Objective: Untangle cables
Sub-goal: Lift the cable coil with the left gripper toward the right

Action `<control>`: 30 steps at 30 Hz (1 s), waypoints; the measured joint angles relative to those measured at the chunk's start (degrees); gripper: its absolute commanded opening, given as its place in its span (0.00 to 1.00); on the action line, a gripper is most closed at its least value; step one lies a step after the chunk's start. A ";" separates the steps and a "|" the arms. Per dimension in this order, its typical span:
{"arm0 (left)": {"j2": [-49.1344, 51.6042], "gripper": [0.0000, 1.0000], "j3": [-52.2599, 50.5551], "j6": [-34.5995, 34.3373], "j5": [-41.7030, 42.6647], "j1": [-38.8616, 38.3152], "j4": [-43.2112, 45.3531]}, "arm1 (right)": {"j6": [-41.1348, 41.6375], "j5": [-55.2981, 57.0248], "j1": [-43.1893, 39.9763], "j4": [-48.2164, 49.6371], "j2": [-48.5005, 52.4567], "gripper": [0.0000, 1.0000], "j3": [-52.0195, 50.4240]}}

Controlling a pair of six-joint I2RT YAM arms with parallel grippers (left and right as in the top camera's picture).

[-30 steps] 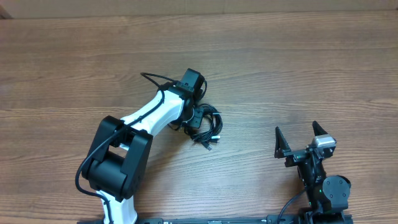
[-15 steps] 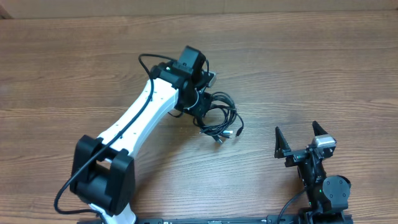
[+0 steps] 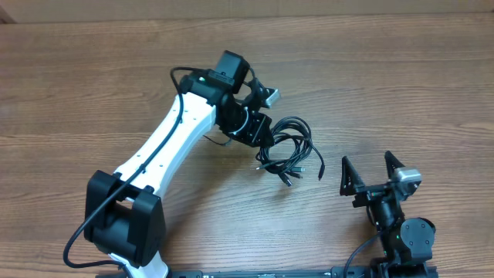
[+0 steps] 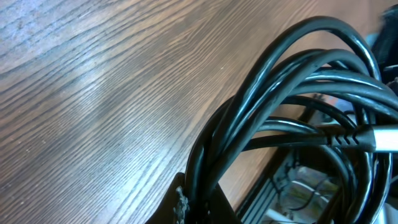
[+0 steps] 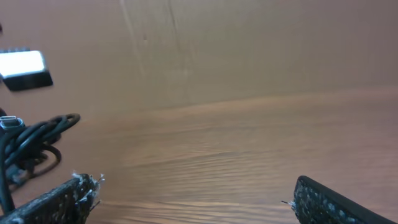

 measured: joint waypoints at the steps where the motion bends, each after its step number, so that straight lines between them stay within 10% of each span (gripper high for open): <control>1: 0.00 0.04 0.00 0.13 0.96 0.55 0.00 | 3.02 -0.70 0.00 0.02 0.00 1.00 0.00; 13: 0.00 0.04 0.11 0.31 4.42 2.45 1.25 | 25.97 -17.77 0.00 1.42 0.04 1.00 0.94; 30: 0.00 0.04 0.31 0.50 5.77 -2.38 4.07 | 22.82 -20.44 -0.02 -18.93 28.44 1.00 25.90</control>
